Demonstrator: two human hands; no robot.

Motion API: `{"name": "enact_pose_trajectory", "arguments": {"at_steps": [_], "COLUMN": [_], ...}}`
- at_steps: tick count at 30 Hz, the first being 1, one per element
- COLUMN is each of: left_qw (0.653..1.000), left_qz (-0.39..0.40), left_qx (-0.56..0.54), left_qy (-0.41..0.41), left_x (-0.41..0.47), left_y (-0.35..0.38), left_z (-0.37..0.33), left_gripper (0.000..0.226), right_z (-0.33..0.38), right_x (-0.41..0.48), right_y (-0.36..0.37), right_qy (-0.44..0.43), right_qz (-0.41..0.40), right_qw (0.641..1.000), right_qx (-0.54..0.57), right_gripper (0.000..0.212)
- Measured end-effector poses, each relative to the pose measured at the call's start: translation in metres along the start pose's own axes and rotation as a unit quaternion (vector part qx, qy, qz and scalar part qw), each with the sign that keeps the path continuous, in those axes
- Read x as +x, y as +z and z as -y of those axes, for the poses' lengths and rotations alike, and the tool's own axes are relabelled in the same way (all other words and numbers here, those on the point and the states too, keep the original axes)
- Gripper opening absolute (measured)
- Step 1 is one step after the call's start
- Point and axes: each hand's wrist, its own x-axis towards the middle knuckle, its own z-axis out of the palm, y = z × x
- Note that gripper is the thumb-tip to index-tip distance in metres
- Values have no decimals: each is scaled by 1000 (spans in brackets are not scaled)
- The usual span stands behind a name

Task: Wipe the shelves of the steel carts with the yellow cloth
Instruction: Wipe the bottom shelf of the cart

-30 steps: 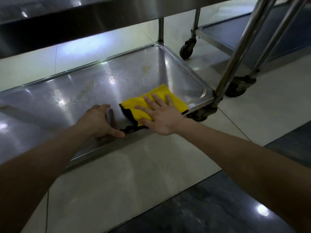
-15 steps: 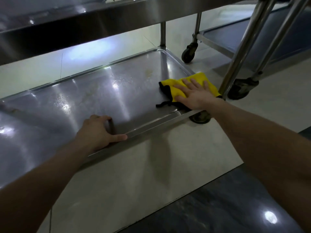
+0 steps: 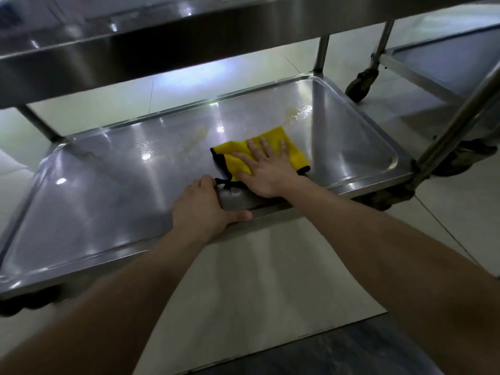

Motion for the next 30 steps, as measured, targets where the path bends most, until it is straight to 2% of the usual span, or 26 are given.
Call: {"name": "enact_pose_trajectory", "arguments": {"at_steps": [3,6,9,11,13,16,18,25,30], "left_qw": [996,993,990,987,987,987,985,972,964], "left_qz": [-78,-109,-132,-157,-159,-115,-114,-199,-230], "left_qx": [45,32,-37,-27,33,107,123,121,124], "left_qy": [-21,9,21,7,1,14,37,43,51], "left_x": [-15,-32,-47,-51,-50,-49,-51,-51,-47], "left_y": [7,11,6,-1,-9,-13,-9,18,25], "left_z": [1,18,66,111,155,196,206,211,214], "left_gripper": [117,114,100,78,57,43,40,36,32], "right_z": [6,2,-5,-4,1,20,39,124,164], "right_x": [-37,-75,-99,-102,-93,-62,-30,82,68], "right_y": [3,5,1,-3,-6,-1,5,8,13], "right_qy": [-50,-83,-96,-90,-77,-41,-20,0,-47], "right_qz": [2,-3,-3,19,37,44,31,19,26], "right_qw": [999,996,995,996,996,998,999,1000,998], "right_qx": [14,15,-4,-6,3,22,15,-10,-21], "right_gripper": [65,64,65,67,68,68,68,75,73]}}
